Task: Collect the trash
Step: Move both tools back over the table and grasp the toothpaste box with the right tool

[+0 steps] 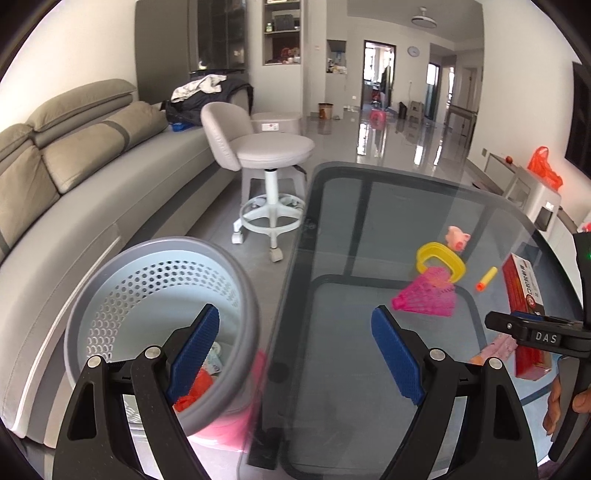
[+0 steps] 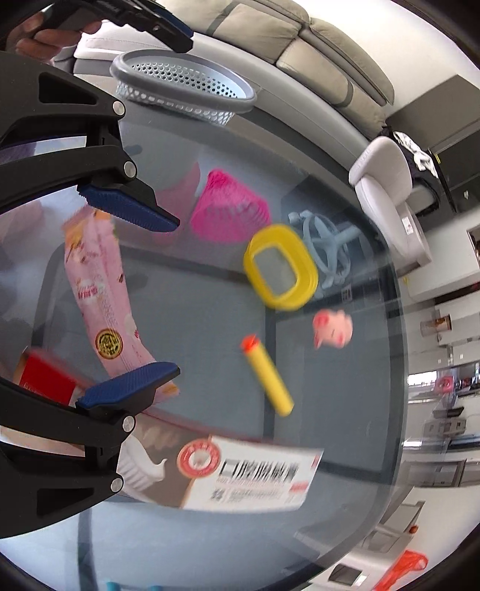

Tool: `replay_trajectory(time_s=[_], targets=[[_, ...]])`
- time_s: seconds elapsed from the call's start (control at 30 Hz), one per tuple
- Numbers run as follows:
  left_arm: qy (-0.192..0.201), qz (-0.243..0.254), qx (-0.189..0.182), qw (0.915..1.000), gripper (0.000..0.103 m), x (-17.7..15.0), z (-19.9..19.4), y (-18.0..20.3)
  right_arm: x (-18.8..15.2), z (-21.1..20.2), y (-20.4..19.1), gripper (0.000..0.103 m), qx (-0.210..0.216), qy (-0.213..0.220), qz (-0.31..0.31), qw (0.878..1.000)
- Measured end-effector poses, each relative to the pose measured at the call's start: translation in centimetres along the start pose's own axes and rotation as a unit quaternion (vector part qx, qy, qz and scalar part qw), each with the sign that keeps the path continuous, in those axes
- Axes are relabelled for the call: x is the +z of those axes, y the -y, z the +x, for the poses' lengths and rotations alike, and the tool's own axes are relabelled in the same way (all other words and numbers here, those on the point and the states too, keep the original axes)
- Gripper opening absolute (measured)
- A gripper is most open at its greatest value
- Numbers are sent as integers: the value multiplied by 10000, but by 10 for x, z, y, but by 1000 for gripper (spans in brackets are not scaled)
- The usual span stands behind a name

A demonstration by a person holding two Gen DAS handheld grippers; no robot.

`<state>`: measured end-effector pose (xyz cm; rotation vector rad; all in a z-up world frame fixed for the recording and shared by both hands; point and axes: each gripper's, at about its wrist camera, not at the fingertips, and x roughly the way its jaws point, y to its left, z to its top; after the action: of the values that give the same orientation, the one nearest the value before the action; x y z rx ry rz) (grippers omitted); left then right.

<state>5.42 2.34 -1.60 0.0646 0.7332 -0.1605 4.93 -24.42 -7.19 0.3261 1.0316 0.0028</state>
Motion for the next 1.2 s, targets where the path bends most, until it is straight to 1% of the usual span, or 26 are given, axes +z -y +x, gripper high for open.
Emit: replay_trajectory(time_s=[0.17,0.33,0.4,0.43,0.5,0.67,0.7,0.83,1.03,1.2], targets=[[14,159,-173,9997,83,-2,-1,21,-18,-15,23,70,-56,73,94,9999],[23,303,-385,9988,83,-4,-2,42,-26,-43,39,70,-15,448,186,9988],[27,398,-483,9980,83,-5,-2,54,-28,-54,44,70,-112,634,217,9977],[32,450,-537,9975,83,-6,-2,60,-29,-59,47,70,-250,722,200,9969],[30,540,-615,9966,83,-7,-1,70,-29,-61,53,70,-494,761,167,9957],[15,773,-829,9936,83,-15,0,95,-30,-52,76,70,-721,591,343,9951],[9,811,-866,9929,83,-15,1,98,-29,-52,78,70,-799,639,323,9942],[-34,966,-990,9904,83,-20,3,114,-26,-44,85,71,-838,513,421,9943],[-110,1060,-1094,9883,83,-22,7,122,-19,-31,85,71,-1052,401,338,9931],[-180,1101,-1146,9871,83,-22,12,126,-17,-16,91,70,-1178,131,335,9924]])
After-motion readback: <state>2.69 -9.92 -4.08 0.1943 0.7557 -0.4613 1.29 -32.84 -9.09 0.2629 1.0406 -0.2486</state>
